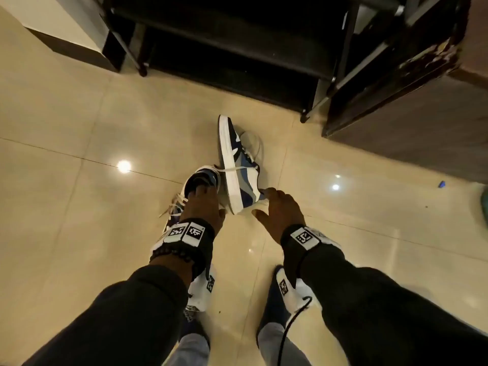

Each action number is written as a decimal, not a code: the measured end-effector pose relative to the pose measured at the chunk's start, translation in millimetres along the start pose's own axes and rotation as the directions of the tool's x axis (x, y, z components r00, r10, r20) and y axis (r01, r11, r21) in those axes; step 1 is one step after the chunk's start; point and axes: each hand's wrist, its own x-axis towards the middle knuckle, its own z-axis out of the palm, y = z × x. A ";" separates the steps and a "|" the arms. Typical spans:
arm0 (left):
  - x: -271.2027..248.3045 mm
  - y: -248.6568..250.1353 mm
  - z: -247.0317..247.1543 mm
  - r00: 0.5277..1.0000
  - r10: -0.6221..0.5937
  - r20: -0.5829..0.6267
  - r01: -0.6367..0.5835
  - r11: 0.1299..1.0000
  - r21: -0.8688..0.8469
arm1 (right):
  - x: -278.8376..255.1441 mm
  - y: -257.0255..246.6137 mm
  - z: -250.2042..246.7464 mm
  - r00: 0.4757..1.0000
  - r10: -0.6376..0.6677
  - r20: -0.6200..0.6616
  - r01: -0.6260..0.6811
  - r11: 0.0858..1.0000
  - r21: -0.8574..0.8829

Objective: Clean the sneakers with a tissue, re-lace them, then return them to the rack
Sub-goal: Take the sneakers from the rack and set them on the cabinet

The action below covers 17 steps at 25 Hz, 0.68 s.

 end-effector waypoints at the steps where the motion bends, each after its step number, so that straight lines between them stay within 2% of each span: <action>1: 11.7 0.0 11.9 1.000 -0.016 -0.006 0.016 1.000 0.000 | 17.6 5.6 8.9 1.000 0.016 -0.023 -0.015 0.999 0.042; 3: 31.6 -2.4 30.3 0.997 -0.079 -0.027 0.079 0.997 -0.004 | 46.8 14.2 21.1 0.997 0.079 -0.015 -0.076 0.990 0.122; 6: 55.6 -4.9 51.3 0.981 -0.195 -0.027 0.191 0.977 -0.089 | 85.2 22.4 47.1 0.984 0.152 0.093 -0.167 0.967 0.192; 9: 69.2 -10.3 61.4 0.965 -0.229 -0.125 0.216 0.970 -0.113 | 105.0 29.8 69.1 0.987 0.146 0.065 -0.155 0.972 0.176; 12: 75.3 -17.5 63.8 0.962 -0.204 -0.182 0.186 0.976 -0.110 | 107.5 29.9 71.0 0.995 0.086 0.042 -0.091 0.985 0.147; 14: 74.1 -22.9 61.6 0.972 -0.156 -0.178 0.145 0.987 -0.074 | 102.0 24.9 66.7 0.998 -0.003 -0.061 0.013 0.985 0.171; 15: 71.7 -25.5 61.2 0.977 -0.132 -0.170 0.127 0.991 -0.037 | 96.4 21.6 64.2 0.979 -0.069 -0.190 0.090 0.990 0.106; 17: 63.1 -30.1 61.4 0.987 -0.037 -0.157 0.049 0.996 0.073 | 84.9 19.3 62.2 0.875 -0.221 -0.431 0.160 0.972 -0.173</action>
